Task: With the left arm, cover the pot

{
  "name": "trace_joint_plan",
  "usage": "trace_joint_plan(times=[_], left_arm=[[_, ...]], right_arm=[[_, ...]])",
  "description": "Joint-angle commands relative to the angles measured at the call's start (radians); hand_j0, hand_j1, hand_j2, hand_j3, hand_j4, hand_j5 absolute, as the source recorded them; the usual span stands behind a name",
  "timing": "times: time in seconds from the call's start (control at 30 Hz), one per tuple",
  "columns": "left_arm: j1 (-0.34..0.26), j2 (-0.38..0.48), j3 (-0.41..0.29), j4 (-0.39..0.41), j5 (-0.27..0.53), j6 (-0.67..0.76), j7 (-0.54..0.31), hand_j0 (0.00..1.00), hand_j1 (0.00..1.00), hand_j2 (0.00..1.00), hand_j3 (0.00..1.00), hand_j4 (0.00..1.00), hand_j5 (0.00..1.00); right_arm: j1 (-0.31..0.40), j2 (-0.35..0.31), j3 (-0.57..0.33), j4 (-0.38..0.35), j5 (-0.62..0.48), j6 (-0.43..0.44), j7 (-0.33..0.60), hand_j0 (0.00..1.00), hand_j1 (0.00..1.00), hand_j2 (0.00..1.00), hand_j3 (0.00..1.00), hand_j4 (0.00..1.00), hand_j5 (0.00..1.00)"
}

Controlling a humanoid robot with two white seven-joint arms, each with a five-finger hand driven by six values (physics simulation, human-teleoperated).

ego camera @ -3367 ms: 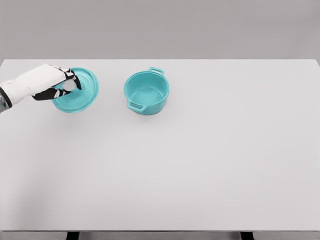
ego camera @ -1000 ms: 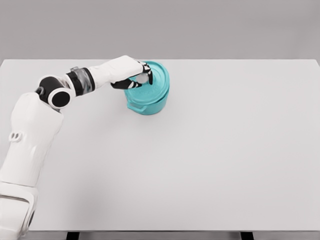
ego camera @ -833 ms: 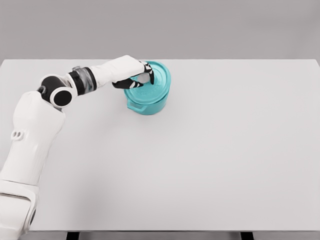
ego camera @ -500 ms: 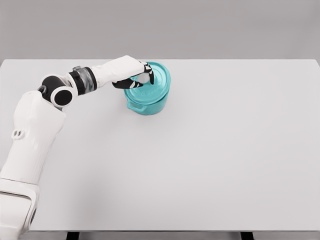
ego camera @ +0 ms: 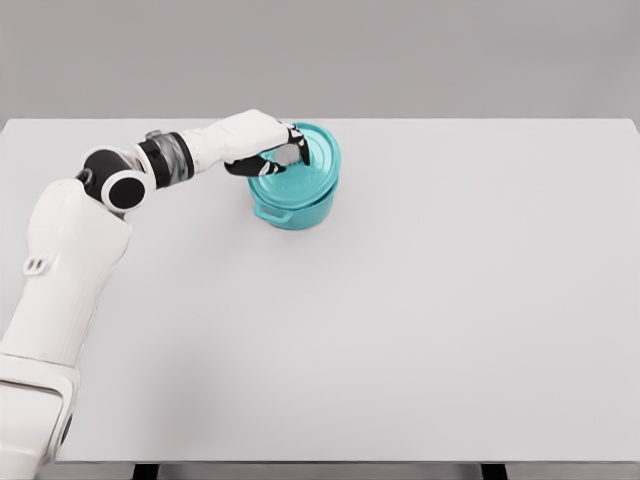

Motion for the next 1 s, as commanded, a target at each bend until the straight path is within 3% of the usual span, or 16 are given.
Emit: trace_joint_plan(times=[0.0, 0.97], left_arm=[[0.0, 0.0, 0.0, 0.0, 0.003, 0.0, -0.002, 0.56, 0.56, 0.56, 0.56, 0.56, 0.56], [0.0, 0.0, 0.0, -0.002, 0.003, 0.0, -0.002, 0.66, 0.66, 0.66, 0.66, 0.66, 0.66]], right_arm=[[0.0, 0.0, 0.0, 0.001, 0.0, 0.0, 0.0, 1.0, 1.0, 1.0, 1.0, 1.0, 1.0], [0.0, 0.0, 0.0, 0.001, 0.0, 0.0, 0.0, 1.0, 1.0, 1.0, 1.0, 1.0, 1.0]])
